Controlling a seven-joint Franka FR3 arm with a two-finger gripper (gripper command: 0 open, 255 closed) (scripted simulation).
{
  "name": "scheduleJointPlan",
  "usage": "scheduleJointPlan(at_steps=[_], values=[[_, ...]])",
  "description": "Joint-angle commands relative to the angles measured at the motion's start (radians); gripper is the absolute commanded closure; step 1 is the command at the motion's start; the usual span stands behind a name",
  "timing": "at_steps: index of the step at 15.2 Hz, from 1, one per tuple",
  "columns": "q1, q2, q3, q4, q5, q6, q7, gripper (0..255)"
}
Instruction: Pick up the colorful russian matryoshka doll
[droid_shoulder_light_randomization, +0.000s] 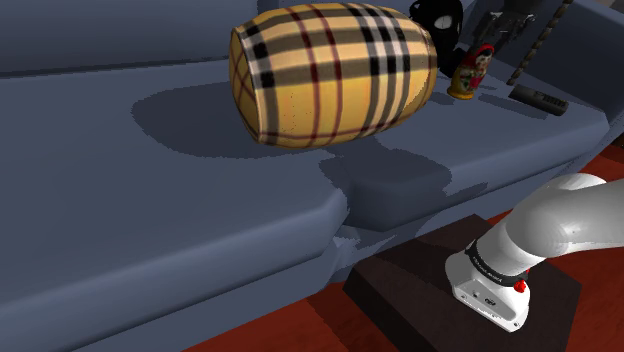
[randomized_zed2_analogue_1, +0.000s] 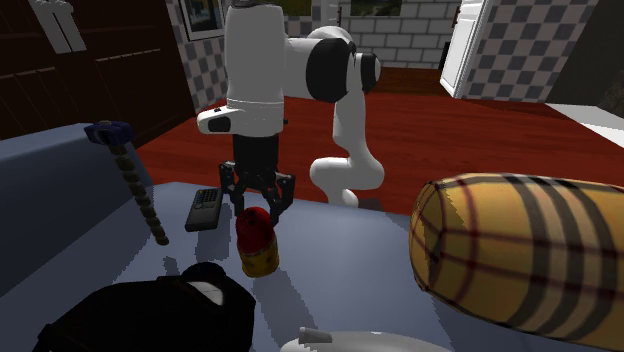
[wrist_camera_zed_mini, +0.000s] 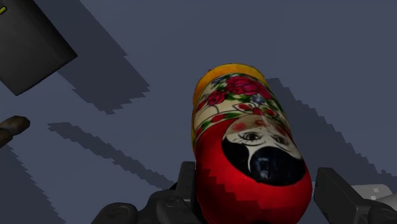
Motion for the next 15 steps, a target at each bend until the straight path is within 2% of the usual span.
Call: scheduleJointPlan(at_steps=[1,3,15], values=[[0.000,0.001,0.000,-0.001,0.000,-0.001,0.000,255],[0.000,-0.003,0.001,-0.006,0.000,0.000,0.001,255],[0.014,0.052,0.011,0.201,0.021,-0.152,-0.011,255]])
